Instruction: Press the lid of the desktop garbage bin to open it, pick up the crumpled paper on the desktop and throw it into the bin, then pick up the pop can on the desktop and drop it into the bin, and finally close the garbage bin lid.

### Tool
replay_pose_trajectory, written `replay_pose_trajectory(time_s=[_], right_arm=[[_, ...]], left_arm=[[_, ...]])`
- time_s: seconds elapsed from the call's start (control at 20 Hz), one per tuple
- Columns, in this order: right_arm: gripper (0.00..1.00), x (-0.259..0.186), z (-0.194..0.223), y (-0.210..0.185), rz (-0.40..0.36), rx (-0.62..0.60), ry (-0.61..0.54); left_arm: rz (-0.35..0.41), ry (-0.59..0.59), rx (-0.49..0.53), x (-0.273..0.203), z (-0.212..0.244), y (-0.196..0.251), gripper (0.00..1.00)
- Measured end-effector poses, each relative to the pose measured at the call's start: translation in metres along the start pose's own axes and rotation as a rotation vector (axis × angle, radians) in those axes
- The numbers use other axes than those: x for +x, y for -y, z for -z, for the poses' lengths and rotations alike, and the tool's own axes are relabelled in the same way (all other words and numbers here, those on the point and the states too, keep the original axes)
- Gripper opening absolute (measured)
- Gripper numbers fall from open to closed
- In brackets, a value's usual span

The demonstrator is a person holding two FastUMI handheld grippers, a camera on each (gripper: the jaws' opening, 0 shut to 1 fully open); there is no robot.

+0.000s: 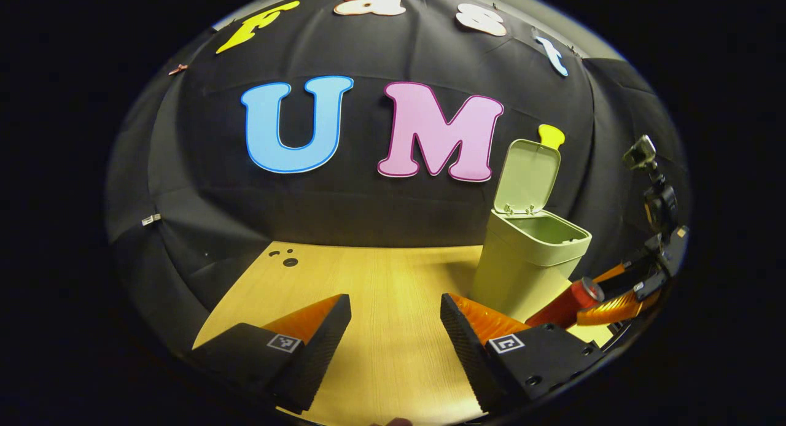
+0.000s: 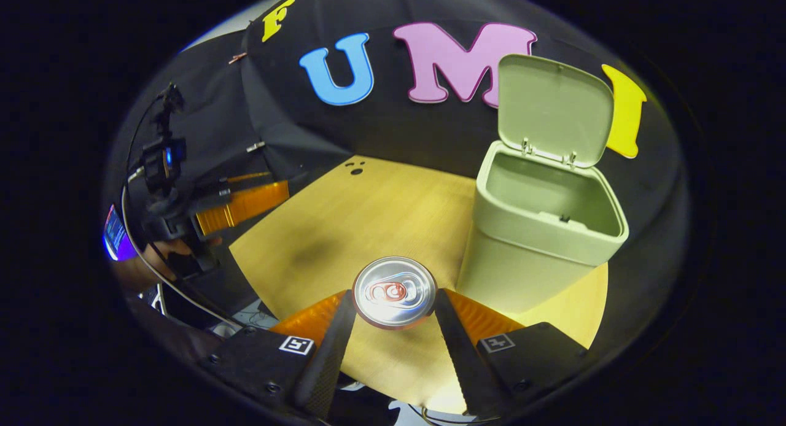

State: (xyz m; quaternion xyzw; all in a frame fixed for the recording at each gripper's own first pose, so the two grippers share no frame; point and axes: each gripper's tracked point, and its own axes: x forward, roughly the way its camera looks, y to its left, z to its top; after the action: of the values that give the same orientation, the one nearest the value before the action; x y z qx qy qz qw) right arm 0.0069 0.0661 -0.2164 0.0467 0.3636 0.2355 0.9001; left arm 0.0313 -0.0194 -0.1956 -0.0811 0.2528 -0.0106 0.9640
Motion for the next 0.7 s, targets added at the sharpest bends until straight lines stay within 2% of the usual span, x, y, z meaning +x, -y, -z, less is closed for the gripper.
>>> replay_pose_trajectory(time_s=[0.4, 0.7], right_arm=[[0.82, -0.031, -0.093, 0.040, 0.066, 0.046, 0.222], [0.82, -0.031, -0.136, 0.090, 0.148, 0.061, 0.308]], left_arm=[[0.007, -0.011, 0.014, 0.006, 0.003, 0.001, 0.95], [0.007, -0.022, 0.014, 0.010, 0.006, 0.001, 0.95]])
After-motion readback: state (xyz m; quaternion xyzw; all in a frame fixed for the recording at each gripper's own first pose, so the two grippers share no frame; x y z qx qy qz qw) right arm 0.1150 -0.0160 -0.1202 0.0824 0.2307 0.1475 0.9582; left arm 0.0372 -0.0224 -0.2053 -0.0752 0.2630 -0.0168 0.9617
